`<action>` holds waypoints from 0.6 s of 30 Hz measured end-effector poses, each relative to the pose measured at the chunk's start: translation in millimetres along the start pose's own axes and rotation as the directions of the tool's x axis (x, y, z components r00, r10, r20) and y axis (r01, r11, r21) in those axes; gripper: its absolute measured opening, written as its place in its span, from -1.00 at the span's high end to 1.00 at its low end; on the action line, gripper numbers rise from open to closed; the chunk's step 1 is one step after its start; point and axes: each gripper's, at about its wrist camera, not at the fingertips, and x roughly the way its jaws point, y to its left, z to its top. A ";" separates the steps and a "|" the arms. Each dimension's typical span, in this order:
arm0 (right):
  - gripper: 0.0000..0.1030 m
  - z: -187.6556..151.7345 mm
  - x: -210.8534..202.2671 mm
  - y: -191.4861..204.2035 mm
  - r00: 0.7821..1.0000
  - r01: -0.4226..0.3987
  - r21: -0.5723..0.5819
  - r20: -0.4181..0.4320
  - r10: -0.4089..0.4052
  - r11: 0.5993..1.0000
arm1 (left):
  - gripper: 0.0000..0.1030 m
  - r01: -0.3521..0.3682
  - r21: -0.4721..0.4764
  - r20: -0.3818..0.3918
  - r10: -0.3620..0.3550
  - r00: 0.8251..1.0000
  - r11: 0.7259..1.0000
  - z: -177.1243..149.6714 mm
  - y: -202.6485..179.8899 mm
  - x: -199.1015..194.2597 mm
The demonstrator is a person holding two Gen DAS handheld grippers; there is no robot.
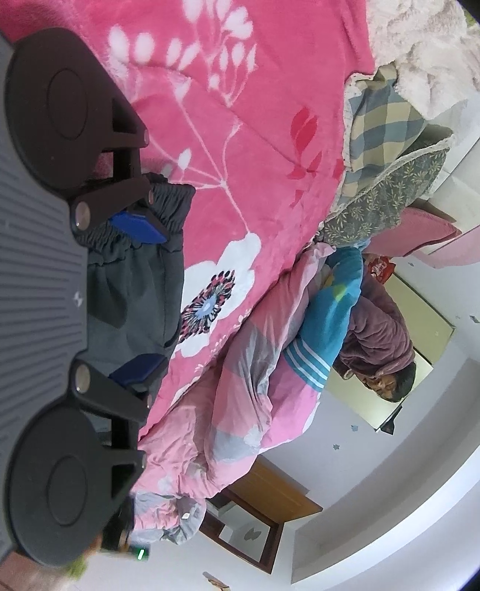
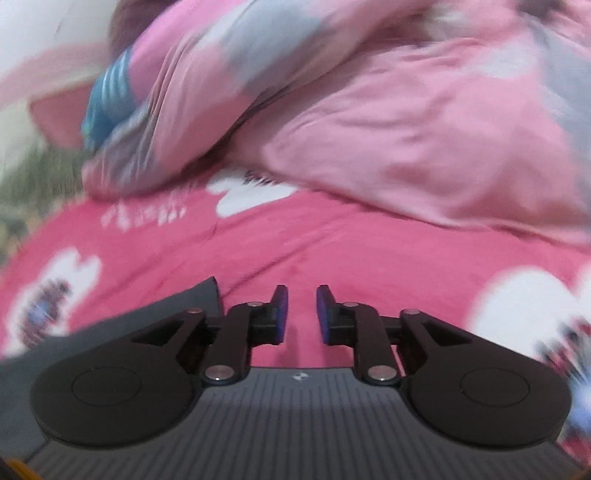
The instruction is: Fold clothes
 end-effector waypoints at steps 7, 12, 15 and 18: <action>0.01 -66.3 -131.2 -45.7 0.989 -0.077 0.319 -0.093 0.112 0.945 | -0.42 0.050 -0.032 0.057 -0.048 0.997 0.998 2.9 -13.8 -30.5; -0.11 -130.6 -168.2 -55.3 0.947 -0.144 0.537 -0.169 0.273 0.831 | -0.52 0.103 -0.018 0.012 -0.103 0.995 0.994 -11.9 -45.9 -74.4; -0.12 -159.5 -152.9 -44.8 0.911 -0.155 0.601 -0.221 0.349 0.784 | -0.53 0.133 -0.053 -0.051 -0.136 0.989 0.990 -33.3 -58.3 -96.7; -0.19 -173.7 -130.1 -32.0 0.902 -0.161 0.624 -0.221 0.371 0.764 | -0.53 0.131 -0.102 -0.109 -0.142 0.984 0.986 -59.5 -64.6 -109.8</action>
